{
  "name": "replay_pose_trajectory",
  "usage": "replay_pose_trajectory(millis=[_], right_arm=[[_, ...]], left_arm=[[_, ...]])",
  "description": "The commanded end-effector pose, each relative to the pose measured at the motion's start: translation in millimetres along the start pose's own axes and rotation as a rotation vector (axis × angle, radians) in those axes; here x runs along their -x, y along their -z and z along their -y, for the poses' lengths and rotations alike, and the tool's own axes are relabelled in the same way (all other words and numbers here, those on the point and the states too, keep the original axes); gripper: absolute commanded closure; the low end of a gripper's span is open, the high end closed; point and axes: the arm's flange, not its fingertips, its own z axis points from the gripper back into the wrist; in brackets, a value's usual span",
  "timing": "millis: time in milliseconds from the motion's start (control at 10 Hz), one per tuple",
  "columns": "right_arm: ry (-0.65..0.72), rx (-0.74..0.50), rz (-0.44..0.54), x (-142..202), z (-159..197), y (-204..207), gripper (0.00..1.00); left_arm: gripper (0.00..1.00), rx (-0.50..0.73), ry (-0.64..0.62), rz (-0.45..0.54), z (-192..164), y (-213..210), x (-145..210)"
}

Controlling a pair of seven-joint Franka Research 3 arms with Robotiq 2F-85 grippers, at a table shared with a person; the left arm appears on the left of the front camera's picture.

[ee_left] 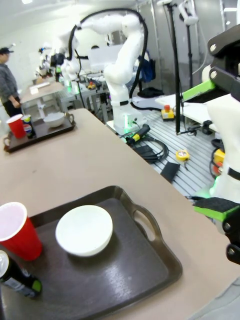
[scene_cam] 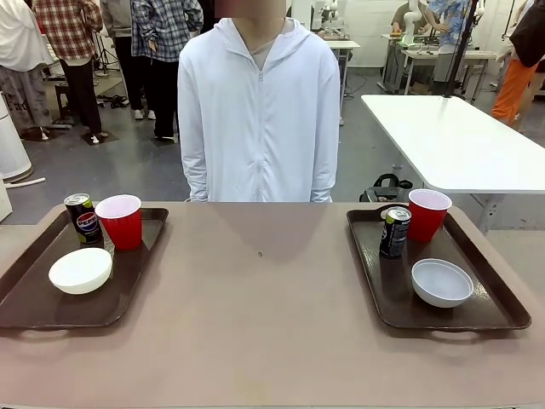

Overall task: Prepare tableware on both trays.
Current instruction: Pick up a Picnic Bowl from the table and place it on a Handle tray.

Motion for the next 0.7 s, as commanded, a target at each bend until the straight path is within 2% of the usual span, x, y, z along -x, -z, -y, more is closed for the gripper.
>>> replay_pose_trajectory(millis=[0,500,600], right_arm=[[0.016,-0.030,0.015,-28,19,-2,0.00],[0.029,-0.181,0.028,-41,77,-25,0.00],[0.011,-0.197,0.003,-41,85,-28,0.00]], left_arm=[[0.00,0.000,0.005,0.004,2,-1,1],[0.00,0.000,0.005,0.004,2,-1,1],[0.00,0.000,0.005,0.004,2,-1,1]])
